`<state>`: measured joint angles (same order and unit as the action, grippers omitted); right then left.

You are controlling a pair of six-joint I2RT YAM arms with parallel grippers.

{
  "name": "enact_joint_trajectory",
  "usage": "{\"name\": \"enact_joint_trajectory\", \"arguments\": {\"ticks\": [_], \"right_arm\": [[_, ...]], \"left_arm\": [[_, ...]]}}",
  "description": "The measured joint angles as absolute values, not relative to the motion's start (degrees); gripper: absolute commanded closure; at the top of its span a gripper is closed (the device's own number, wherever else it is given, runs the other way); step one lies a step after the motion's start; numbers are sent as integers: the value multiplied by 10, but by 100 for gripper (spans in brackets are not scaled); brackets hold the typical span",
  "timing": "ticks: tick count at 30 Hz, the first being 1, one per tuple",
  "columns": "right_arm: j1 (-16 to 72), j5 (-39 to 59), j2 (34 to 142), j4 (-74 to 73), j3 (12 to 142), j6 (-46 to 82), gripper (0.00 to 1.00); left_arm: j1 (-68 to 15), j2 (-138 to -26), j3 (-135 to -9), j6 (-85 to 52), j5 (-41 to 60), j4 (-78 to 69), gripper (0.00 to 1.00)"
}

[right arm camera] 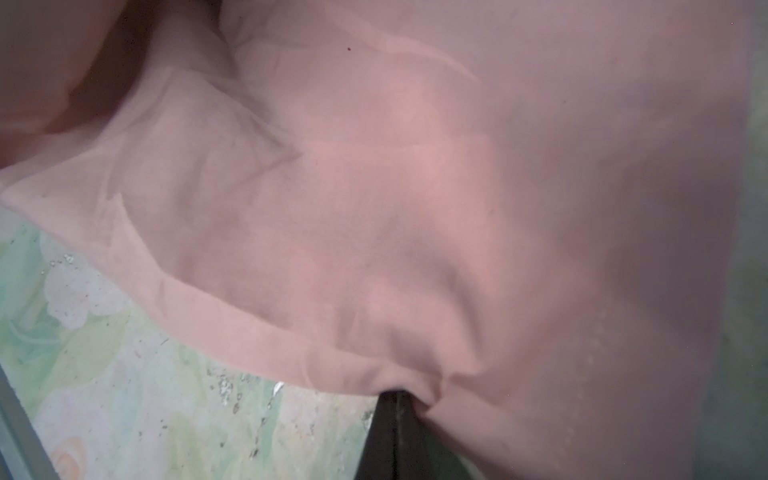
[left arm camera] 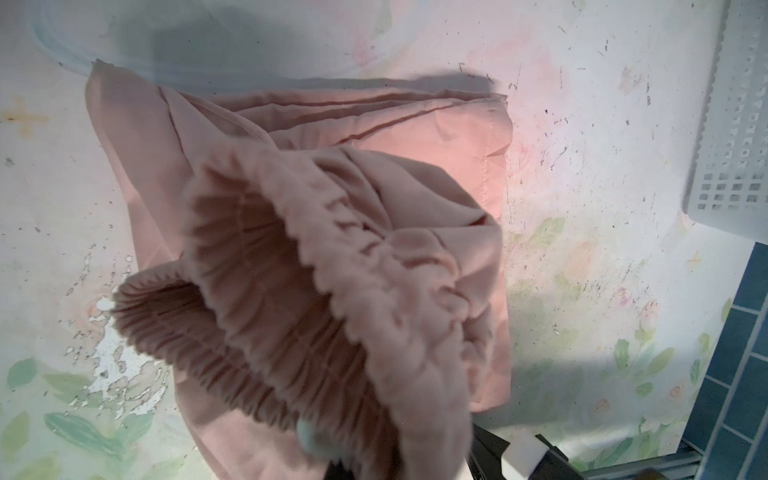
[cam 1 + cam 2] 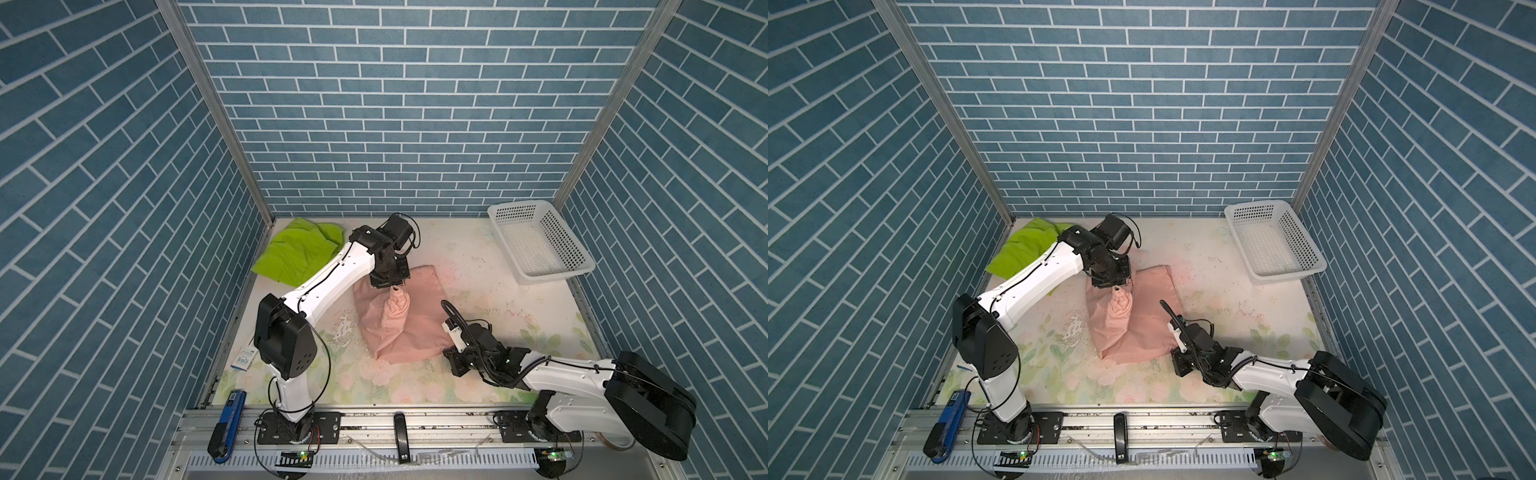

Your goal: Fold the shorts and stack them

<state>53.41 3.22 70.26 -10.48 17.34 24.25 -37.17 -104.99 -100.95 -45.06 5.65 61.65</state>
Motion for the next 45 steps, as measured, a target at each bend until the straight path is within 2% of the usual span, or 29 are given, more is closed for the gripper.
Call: {"name": "enact_joint_trajectory", "arguments": {"ticks": [10,13,14,16,17,19,20,26,30,34,40,45], "right_arm": [[560,32,712,-123,171,243,100],[565,32,715,-128,173,243,93],[567,32,715,-127,173,244,90],[568,33,707,-118,173,249,82],[569,32,695,-107,173,253,76],[569,31,647,-69,174,258,72],[569,31,611,-44,178,260,70],[565,6,371,133,236,276,56],[554,-23,318,241,300,273,52],[549,-47,416,288,371,249,48],[531,-57,679,281,517,211,38],[475,-23,784,279,556,190,34]], "left_arm": [[-413,-1121,-1058,-458,63,580,100],[-428,-1140,-1066,-456,71,568,97],[-431,-1144,-1066,-455,74,566,92],[-435,-1151,-1065,-451,81,558,76],[-436,-1151,-1063,-444,85,550,58],[-438,-1151,-1061,-436,91,542,28],[-439,-1150,-1062,-429,93,537,1],[-439,-1144,-1092,-383,102,543,0],[-431,-1114,-1108,-352,102,561,0],[-395,-1034,-1062,-328,103,561,0],[-276,-870,-891,-312,121,529,0],[-268,-798,-757,-302,118,505,0]]}}
